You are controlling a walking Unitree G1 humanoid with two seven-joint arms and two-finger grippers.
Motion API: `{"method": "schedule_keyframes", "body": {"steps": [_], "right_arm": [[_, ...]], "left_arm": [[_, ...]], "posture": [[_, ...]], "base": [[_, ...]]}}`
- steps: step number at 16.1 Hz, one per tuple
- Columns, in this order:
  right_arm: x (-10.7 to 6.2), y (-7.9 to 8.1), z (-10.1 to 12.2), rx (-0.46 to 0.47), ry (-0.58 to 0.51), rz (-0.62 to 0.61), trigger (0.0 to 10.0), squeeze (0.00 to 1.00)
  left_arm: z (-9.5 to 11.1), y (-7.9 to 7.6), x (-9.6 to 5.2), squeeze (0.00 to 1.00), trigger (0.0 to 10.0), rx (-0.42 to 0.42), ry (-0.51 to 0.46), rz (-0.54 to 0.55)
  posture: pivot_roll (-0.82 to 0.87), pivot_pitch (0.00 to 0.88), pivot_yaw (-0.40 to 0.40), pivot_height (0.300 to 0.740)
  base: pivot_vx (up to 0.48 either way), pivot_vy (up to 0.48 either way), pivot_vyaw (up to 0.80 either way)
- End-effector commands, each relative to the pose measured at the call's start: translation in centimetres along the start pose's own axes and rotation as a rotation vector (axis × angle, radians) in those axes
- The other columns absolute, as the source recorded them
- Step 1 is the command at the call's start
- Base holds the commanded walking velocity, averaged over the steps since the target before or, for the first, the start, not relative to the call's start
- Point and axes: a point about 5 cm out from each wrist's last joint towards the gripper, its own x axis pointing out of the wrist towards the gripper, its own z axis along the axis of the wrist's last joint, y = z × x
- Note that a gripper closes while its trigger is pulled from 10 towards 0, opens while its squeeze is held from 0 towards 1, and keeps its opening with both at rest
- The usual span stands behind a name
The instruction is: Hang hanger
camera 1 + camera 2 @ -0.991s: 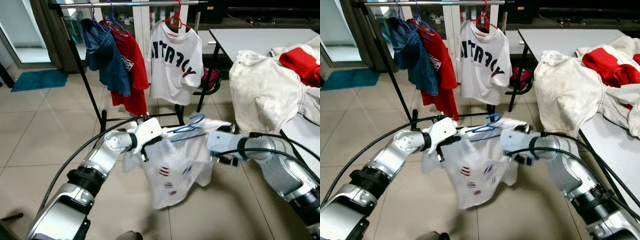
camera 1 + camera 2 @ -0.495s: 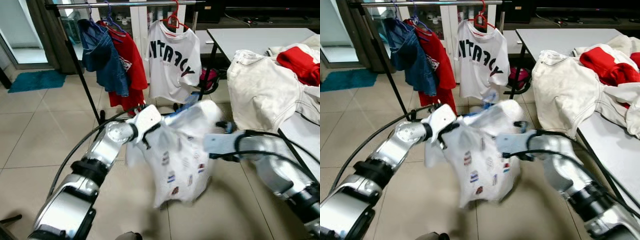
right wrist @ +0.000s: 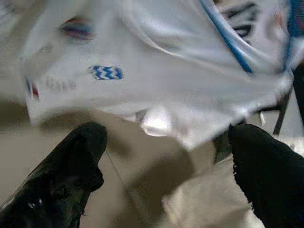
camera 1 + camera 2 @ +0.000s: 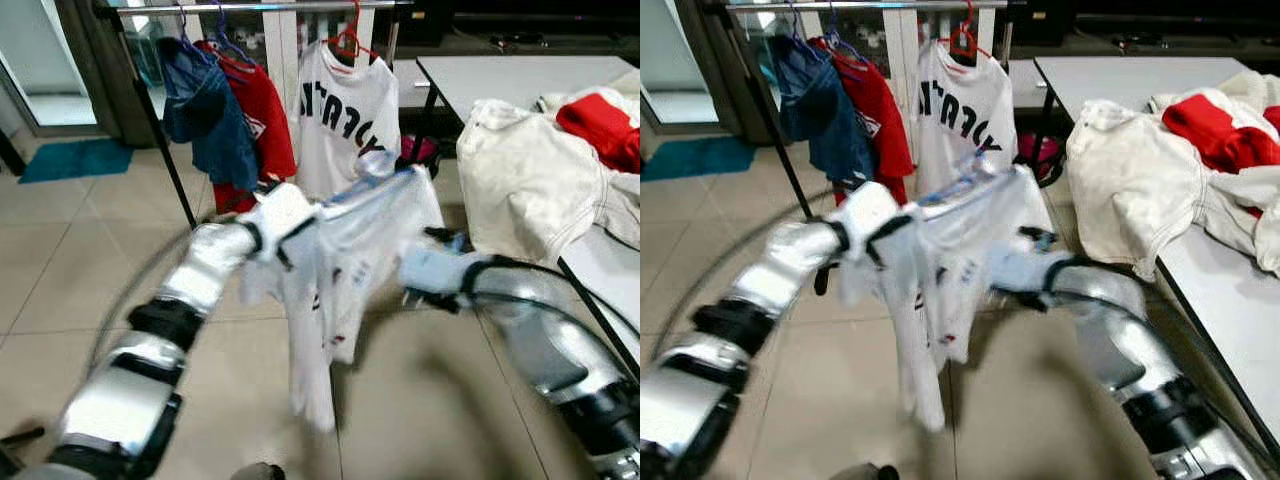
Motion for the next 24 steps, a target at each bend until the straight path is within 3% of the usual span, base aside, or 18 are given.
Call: {"method": "schedule_keyframes", "body": {"steps": [1,2,3,5,7,8,10,12,14,17,18,19,20,21,23,24], "right_arm": [[-0.6,-1.2,0.2,0.088,-0.06,-0.053,10.0,0.0],[-1.3,-2.1,0.8,0.225,-0.181,-0.077,10.0,0.0],[-2.1,-3.1,1.2,0.294,-0.277,-0.102,10.0,0.0],[-2.7,-3.8,1.2,0.337,-0.335,-0.096,10.0,0.0],[-4.3,-4.5,1.1,0.442,-0.498,0.036,10.0,0.0],[-4.6,-4.6,0.8,0.467,-0.525,0.067,10.0,0.0],[-4.5,-4.7,0.4,0.504,-0.498,0.062,10.0,0.0],[-3.1,-4.2,-0.9,0.708,-0.329,-0.029,10.0,0.0],[-2.4,-3.3,-1.0,0.875,-0.28,-0.079,10.0,0.0],[-2.1,-1.8,-0.2,0.958,-0.248,-0.118,9.9,0.0],[-2.1,-1.7,-0.2,0.973,-0.241,-0.128,9.1,0.0],[-2.2,-1.6,0.1,1.022,-0.23,-0.169,4.9,0.0],[-2.1,-1.4,0.5,1.066,-0.234,-0.194,3.7,0.0],[-2.0,-1.2,1.0,1.093,-0.243,-0.217,1.3,0.0],[-1.6,-1.3,2.2,1.123,-0.248,-0.292,0.2,0.0],[-1.5,-1.4,2.4,1.128,-0.247,-0.302,0.5,0.0]], "left_arm": [[0.7,0.8,-0.4,0.0,0.0,-0.005,-0.058,-0.008],[0.5,1.3,-1.5,0.0,0.0,-0.023,-0.099,-0.071],[0.2,1.8,-2.7,0.0,0.0,-0.039,-0.131,-0.136],[0.0,2.1,-3.8,0.0,0.0,-0.054,-0.151,-0.194],[-0.3,3.0,-6.2,0.0,0.0,-0.092,-0.179,-0.345],[-0.4,3.2,-7.0,0.0,0.0,-0.104,-0.186,-0.402],[-0.4,3.3,-7.7,0.0,0.0,-0.12,-0.188,-0.458],[-0.4,3.3,-8.2,0.0,0.0,-0.138,-0.196,-0.489],[-0.4,3.3,-8.3,0.0,0.0,-0.142,-0.195,-0.484],[0.2,2.9,-7.7,0.0,0.0,-0.143,-0.194,-0.485],[0.1,2.9,-7.7,0.0,0.0,-0.14,-0.188,-0.476],[-0.1,2.8,-7.7,0.0,0.0,-0.139,-0.183,-0.466],[-0.2,2.7,-7.7,0.0,0.0,-0.141,-0.181,-0.461],[-0.3,2.6,-7.7,0.0,0.0,-0.144,-0.182,-0.461],[-0.4,2.3,-7.7,0.0,0.0,-0.153,-0.179,-0.465],[-0.5,2.2,-7.7,0.0,0.0,-0.154,-0.178,-0.465]], "posture": [[-0.22,0.0,0.041,0.74],[-0.22,0.0,0.044,0.74],[-0.21,0.0,0.047,0.74],[-0.21,0.0,0.048,0.74],[-0.2,0.0,0.047,0.74],[-0.2,0.0,0.045,0.74],[-0.19,0.0,0.043,0.74],[-0.18,0.0,0.038,0.74],[-0.18,0.0,0.041,0.74],[-0.19,0.0,0.05,0.74],[-0.19,0.0,0.051,0.74],[-0.19,0.0,0.052,0.74],[-0.19,0.0,0.052,0.74],[-0.19,0.0,0.056,0.74],[-0.19,0.0,0.056,0.74],[-0.19,0.0,0.056,0.74]], "base": [[0.0,0.0,0.0],[0.0,0.0,0.0],[0.0,0.0,0.0],[0.0,0.0,0.0],[0.0,0.0,0.0],[0.0,0.0,0.0],[0.0,0.0,0.0],[0.0,0.0,0.0],[0.0,0.0,0.0],[0.0,0.0,0.0],[0.0,0.0,0.0],[0.0,0.0,0.0],[0.0,0.0,0.0],[0.0,0.0,0.0],[0.0,0.0,0.0],[0.0,0.0,0.0]]}}
